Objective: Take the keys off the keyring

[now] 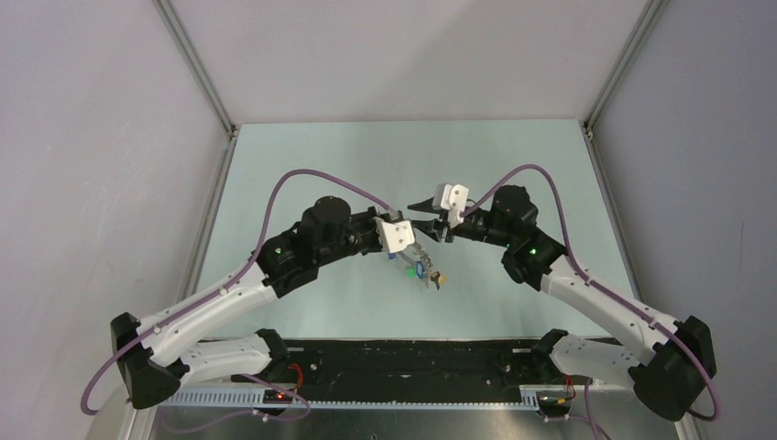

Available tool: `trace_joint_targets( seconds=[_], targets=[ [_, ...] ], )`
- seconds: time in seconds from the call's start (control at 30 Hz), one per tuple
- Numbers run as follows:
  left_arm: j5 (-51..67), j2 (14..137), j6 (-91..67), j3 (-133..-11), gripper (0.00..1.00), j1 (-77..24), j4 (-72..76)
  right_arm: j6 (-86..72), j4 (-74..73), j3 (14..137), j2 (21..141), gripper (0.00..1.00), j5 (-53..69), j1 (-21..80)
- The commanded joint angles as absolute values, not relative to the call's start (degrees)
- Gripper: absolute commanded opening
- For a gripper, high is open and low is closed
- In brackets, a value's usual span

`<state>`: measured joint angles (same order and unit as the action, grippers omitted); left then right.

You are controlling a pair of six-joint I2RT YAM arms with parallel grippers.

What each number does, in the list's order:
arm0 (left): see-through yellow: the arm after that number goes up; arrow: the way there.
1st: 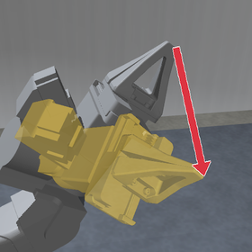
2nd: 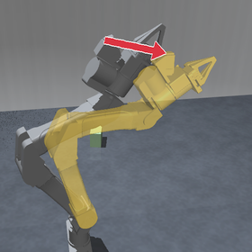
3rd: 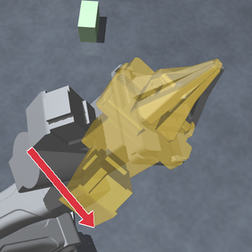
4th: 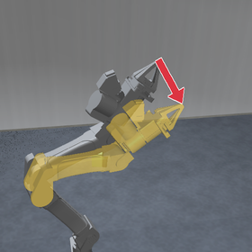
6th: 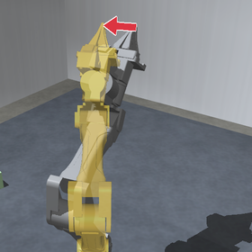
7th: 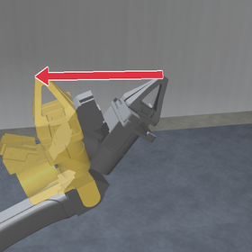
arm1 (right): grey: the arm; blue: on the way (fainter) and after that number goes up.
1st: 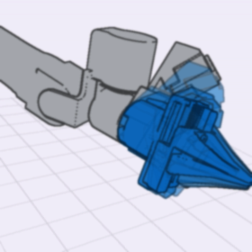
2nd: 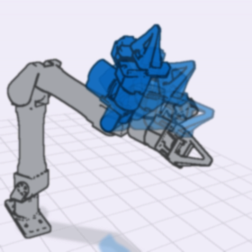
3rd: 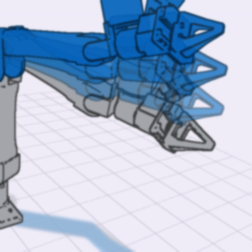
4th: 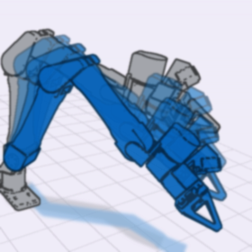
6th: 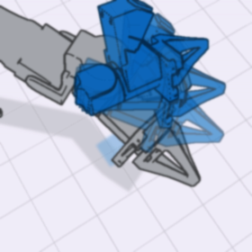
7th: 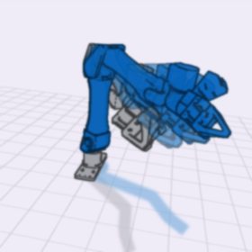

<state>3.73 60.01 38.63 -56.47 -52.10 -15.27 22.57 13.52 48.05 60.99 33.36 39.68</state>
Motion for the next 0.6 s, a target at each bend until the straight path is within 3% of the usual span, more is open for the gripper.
trace_joint_targets(
  seconds=[0.0,0.57],
  targets=[
    [4.61,57.7,39.66,-57.23,0.0,-52.11,-12.0,27.63,8.98,52.03,63.28,0.38,34.23,41.35],
    [5.28,57.04,39.81,-57.09,0.0,-52.12,-12.04,29.08,8.44,54.68,68.2,0.32,34.93,42.42]
  ],
)
